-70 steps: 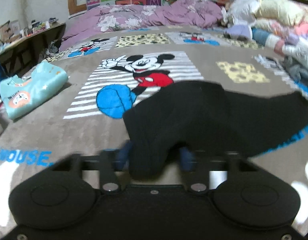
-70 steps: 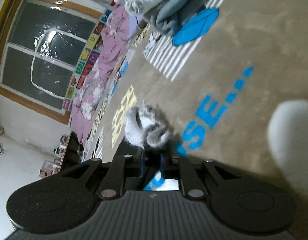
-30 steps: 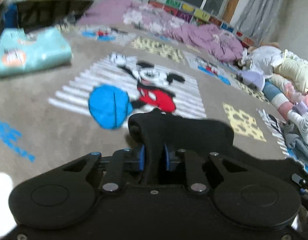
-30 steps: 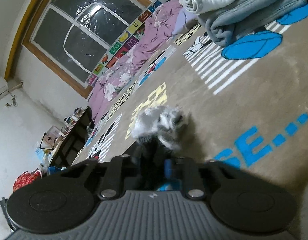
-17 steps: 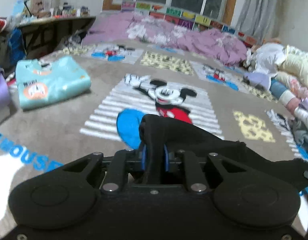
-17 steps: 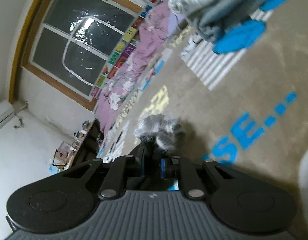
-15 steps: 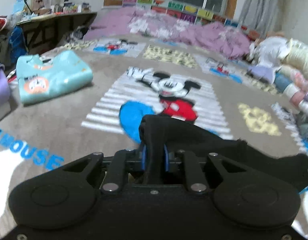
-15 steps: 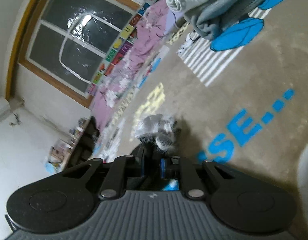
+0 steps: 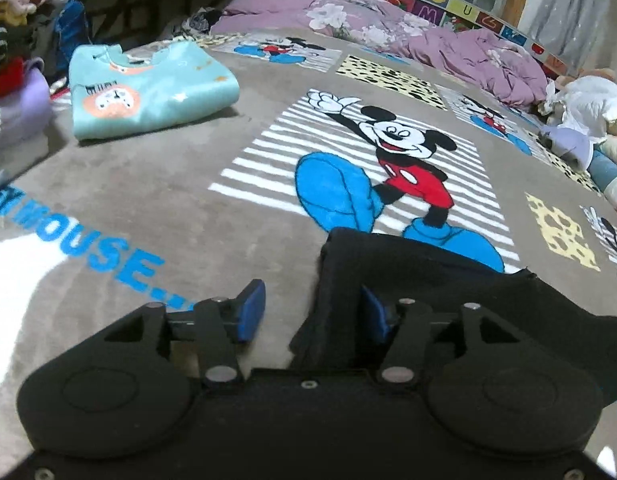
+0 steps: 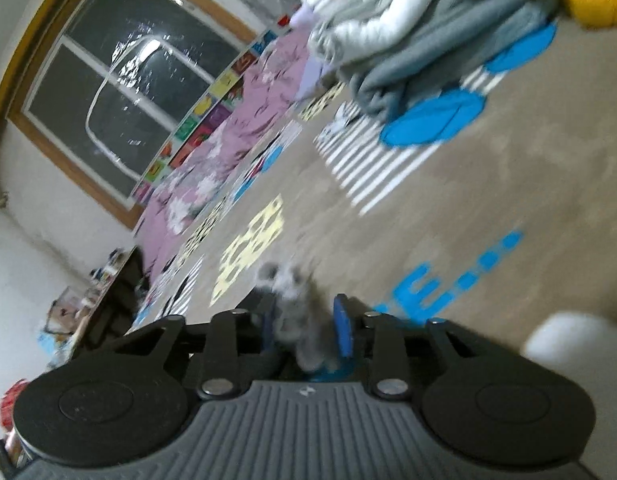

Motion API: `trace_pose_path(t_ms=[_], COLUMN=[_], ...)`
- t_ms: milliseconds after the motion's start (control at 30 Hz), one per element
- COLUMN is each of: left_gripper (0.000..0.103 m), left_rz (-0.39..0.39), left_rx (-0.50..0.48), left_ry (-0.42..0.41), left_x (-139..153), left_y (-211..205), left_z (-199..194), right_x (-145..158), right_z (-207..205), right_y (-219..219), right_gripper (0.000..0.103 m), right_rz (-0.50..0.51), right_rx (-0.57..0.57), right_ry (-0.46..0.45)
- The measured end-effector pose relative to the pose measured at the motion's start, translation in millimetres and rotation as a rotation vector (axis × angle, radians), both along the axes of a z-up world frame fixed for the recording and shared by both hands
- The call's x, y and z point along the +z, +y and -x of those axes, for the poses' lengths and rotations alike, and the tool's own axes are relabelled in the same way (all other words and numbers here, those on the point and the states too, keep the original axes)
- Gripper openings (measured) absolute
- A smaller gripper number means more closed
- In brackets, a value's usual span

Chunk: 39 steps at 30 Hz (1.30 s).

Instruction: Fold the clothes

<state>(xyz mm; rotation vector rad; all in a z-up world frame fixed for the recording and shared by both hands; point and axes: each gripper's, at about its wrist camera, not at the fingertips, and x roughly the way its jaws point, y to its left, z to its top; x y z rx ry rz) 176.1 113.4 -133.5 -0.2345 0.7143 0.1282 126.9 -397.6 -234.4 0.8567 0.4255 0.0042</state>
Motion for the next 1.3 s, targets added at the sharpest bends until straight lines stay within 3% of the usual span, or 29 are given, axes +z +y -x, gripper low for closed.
trace_pose_path(t_ms=[167, 233, 333, 467, 600, 767, 1000, 1200, 1300], left_gripper=[0.051, 0.051, 0.051, 0.051, 0.052, 0.052, 0.049, 0.023, 0.018], left_rz=[-0.07, -0.11, -0.231, -0.468, -0.769, -1.064, -1.196, -1.187, -1.175], left_rx=[-0.038, -0.087, -0.211, -0.406, -0.567, -0.64, -0.621, -0.589, -0.578], left_ry=[-0.035, -0.055, -0.08, -0.105, -0.093, -0.058, -0.086, -0.127, -0.158], left_x=[22, 34, 46, 42, 13, -31, -53, -52, -49], left_y=[1, -2, -15, -42, -73, -92, -90, -84, -84], left_z=[16, 25, 42, 67, 85, 85, 77, 73, 72], right_x=[13, 24, 36, 46, 49, 48, 35, 25, 25], right_z=[10, 13, 20, 31, 40, 52, 48, 42, 41], right_y=[-3, 6, 23, 48, 67, 96, 122, 133, 135], right_gripper=[0.036, 0.036, 0.036, 0.036, 0.036, 0.045, 0.045, 0.044, 0.044], right_rz=[0.1, 0.19, 0.342, 0.572, 0.773, 0.991, 1.252, 1.341, 1.356], right_rx=[-0.009, 0.036, 0.111, 0.222, 0.32, 0.396, 0.412, 0.469, 0.47], right_ry=[-0.043, -0.085, -0.132, -0.168, -0.182, -0.173, -0.146, -0.112, -0.117])
